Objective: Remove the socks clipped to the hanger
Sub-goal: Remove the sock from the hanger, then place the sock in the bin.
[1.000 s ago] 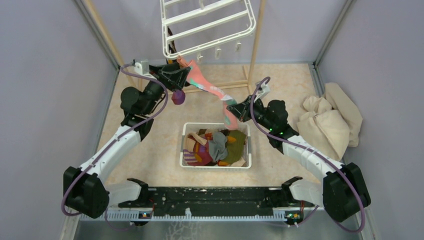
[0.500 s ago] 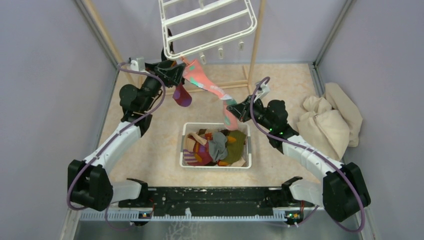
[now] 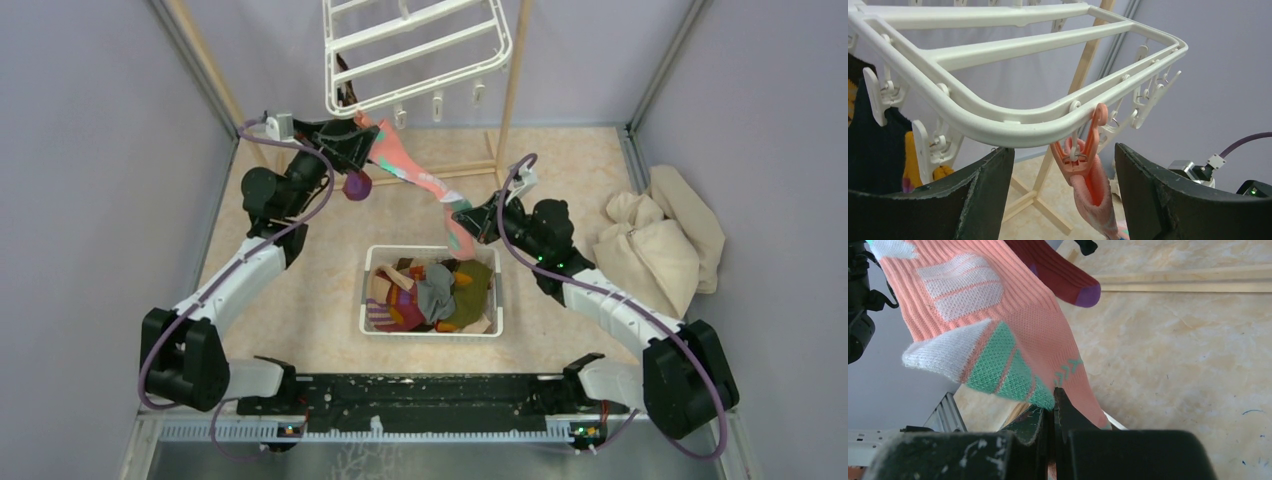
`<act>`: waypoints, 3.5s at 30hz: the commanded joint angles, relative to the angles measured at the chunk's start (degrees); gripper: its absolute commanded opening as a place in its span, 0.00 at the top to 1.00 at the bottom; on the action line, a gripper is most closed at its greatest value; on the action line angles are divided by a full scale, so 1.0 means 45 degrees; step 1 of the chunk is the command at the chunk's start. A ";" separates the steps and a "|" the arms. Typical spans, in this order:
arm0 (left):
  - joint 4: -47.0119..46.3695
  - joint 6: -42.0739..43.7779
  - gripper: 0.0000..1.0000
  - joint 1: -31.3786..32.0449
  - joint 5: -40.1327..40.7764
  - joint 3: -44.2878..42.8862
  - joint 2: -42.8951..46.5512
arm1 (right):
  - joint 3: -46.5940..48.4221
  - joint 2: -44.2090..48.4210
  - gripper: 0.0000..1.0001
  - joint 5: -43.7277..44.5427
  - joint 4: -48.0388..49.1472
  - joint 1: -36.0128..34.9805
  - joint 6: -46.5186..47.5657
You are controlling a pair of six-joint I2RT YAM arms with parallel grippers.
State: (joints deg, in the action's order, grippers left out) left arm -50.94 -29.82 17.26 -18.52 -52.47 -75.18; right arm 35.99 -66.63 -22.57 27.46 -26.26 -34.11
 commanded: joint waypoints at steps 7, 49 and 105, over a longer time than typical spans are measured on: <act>-0.2193 -0.0756 0.24 -0.0027 -0.0189 -0.0475 -0.0603 | -0.0057 -0.0055 1.00 -0.0247 0.0987 -0.0141 0.0038; -0.0680 -0.0524 0.80 -0.0026 -0.0597 -0.1494 -0.0791 | -0.0146 0.1131 1.00 -0.0513 -0.0235 -0.0160 0.0156; 0.4650 0.1633 0.63 -0.1315 0.1261 -0.0293 0.3788 | 0.1497 0.0190 0.52 0.0157 -0.5510 -0.4706 0.1868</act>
State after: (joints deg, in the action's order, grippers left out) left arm -32.75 -23.77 11.75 -12.14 -53.63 -59.81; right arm 38.79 -67.22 -24.49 4.12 -46.76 -27.81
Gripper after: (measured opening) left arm 0.319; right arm 0.389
